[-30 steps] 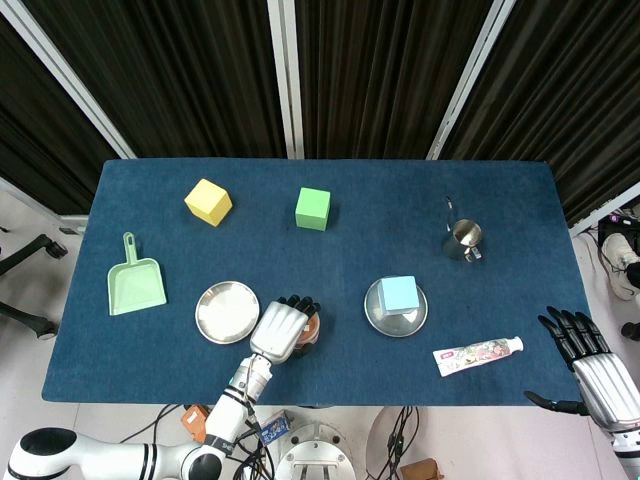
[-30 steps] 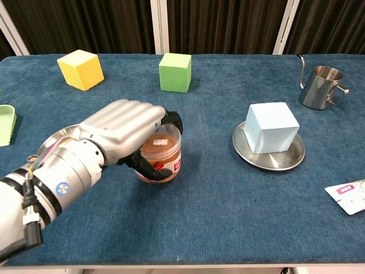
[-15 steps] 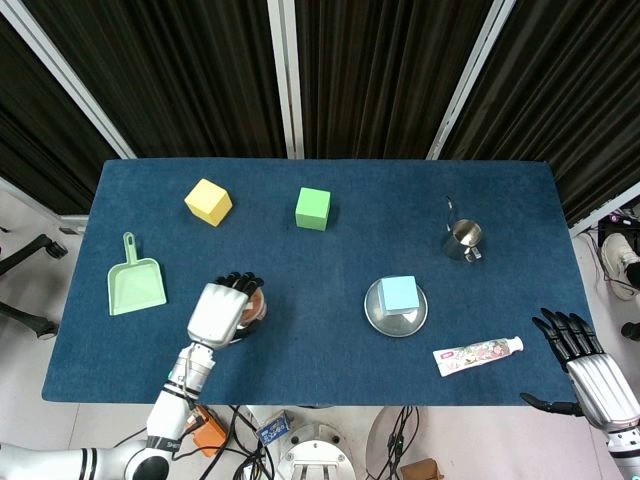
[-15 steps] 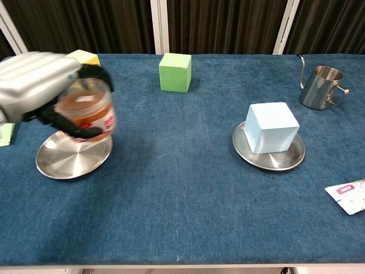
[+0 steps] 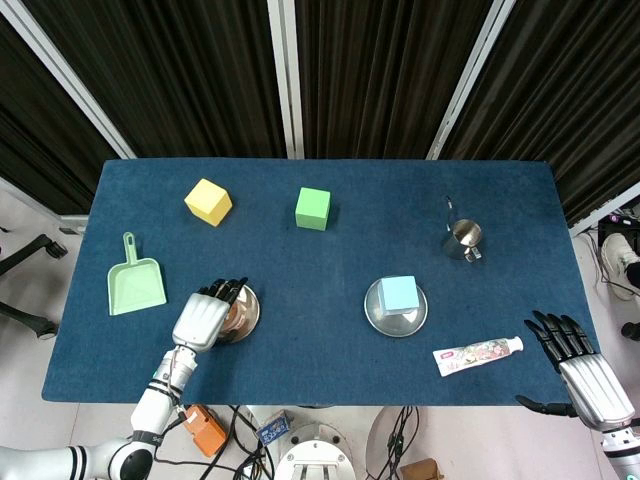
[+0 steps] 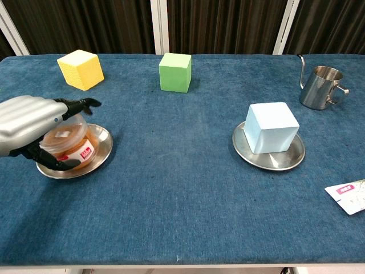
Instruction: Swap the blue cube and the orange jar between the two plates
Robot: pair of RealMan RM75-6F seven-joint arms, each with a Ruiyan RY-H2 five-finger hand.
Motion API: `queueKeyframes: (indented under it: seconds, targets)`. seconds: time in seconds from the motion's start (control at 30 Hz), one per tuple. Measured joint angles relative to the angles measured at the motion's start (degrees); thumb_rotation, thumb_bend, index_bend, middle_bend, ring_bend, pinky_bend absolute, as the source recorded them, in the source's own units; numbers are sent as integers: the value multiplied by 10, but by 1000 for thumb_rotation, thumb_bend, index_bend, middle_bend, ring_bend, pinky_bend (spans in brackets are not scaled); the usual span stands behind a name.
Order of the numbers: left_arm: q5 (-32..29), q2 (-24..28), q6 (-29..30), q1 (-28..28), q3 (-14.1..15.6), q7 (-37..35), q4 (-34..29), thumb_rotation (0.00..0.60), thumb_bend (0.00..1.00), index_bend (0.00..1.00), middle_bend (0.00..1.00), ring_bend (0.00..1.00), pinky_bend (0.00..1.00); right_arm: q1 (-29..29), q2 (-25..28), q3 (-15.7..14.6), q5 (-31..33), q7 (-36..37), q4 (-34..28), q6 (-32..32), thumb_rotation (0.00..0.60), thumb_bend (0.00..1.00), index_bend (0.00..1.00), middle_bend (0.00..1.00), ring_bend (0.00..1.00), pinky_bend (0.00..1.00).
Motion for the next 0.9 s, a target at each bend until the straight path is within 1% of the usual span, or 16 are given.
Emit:
queueKeyframes:
  seconds: [0.13,0.23,0.33,0.43,0.5,0.6,0.67,0.77,0.87,0.9]
  targets:
    - [35,18,20,7,13,-9,-17,600,0,0,0,0,201,0,0,1,-1,-3,-1,-3,431,76,0,0,0,0]
    - [58,49,39,18,28,-21,-51,600,0,0,0,0,155,-1,-1,2,0,-7,-2,-4,430,76,0,0,0,0]
    - [89,95,74,38,46,-41,-78,600,0,0,0,0,111,-5,-1,3,3,-14,-4,-4,432,76,0,0,0,0]
    - [127,152,125,73,76,-80,-94,600,2,0,0,0,97,-14,0,5,11,-27,-8,2,434,77,0,0,0,0]
    - [154,186,165,101,99,-120,-95,600,14,0,0,0,87,-25,-2,8,23,-44,-12,11,439,79,0,0,0,0]
    - [184,211,208,134,124,-199,-75,600,37,0,0,0,78,-47,-13,17,47,-65,-15,37,439,83,0,0,0,0]
    - [198,220,234,156,136,-264,-45,600,39,0,0,0,77,-58,-22,22,58,-86,-14,49,437,85,0,0,0,0]
    - [208,223,265,186,142,-344,17,600,42,0,0,0,74,-71,-32,28,59,-111,-12,64,438,85,0,0,0,0]
    - [209,222,276,208,143,-392,70,600,47,0,0,0,71,-79,-34,29,55,-111,-9,70,438,85,0,0,0,0]
    - [212,223,276,211,143,-404,77,600,47,0,0,0,71,-81,-34,30,53,-109,-7,72,439,85,0,0,0,0]
